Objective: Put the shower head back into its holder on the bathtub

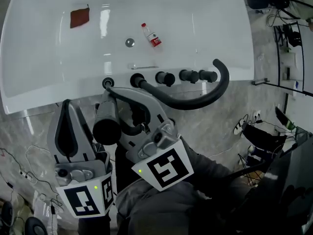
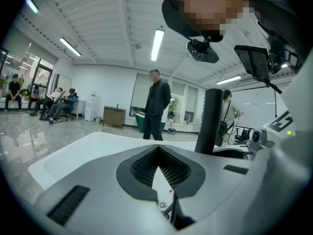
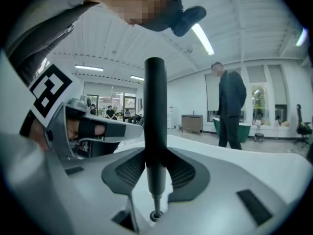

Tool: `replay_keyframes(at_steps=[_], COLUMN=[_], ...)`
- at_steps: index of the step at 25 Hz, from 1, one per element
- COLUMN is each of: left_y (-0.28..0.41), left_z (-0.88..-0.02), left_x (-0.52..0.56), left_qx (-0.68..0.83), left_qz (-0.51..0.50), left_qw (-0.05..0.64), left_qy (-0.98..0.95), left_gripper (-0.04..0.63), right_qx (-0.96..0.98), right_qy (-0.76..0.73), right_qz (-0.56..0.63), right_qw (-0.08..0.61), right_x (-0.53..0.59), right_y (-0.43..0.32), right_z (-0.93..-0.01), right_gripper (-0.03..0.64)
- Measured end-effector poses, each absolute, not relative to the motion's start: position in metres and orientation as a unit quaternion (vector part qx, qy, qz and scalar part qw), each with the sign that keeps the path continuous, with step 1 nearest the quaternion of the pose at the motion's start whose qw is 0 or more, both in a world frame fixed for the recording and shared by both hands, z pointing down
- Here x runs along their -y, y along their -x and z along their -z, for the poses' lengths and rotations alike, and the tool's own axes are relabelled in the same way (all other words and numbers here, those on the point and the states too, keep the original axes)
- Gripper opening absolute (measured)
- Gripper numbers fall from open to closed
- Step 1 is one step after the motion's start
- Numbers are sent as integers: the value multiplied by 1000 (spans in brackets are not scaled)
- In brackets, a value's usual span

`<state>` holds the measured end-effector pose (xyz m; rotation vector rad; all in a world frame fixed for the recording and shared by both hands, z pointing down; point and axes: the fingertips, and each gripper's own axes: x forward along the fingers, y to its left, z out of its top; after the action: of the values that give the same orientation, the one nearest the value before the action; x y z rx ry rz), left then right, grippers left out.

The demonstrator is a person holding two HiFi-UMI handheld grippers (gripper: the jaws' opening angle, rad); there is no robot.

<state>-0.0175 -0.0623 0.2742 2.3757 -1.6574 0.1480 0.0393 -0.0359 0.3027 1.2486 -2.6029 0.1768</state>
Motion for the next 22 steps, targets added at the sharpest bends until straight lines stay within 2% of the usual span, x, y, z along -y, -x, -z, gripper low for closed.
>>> replay_keyframes(at_steps=[12, 16, 22], left_y=[25, 22, 29], left_z=[-284, -299, -314], left_x=[64, 67, 64], left_qx=[583, 568, 558], left_qz=[-56, -51, -66], left_qw=[130, 160, 165], left_qy=[-800, -806, -811], left_gripper=[3, 3, 3], right_qx=[898, 889, 891], right_qy=[-398, -422, -424], right_qz=[-92, -83, -68], right_qw=[161, 160, 150], right_x=[31, 40, 44], right_y=[-37, -41, -31], right_z=[-327, -327, -332], right_gripper=[141, 141, 141])
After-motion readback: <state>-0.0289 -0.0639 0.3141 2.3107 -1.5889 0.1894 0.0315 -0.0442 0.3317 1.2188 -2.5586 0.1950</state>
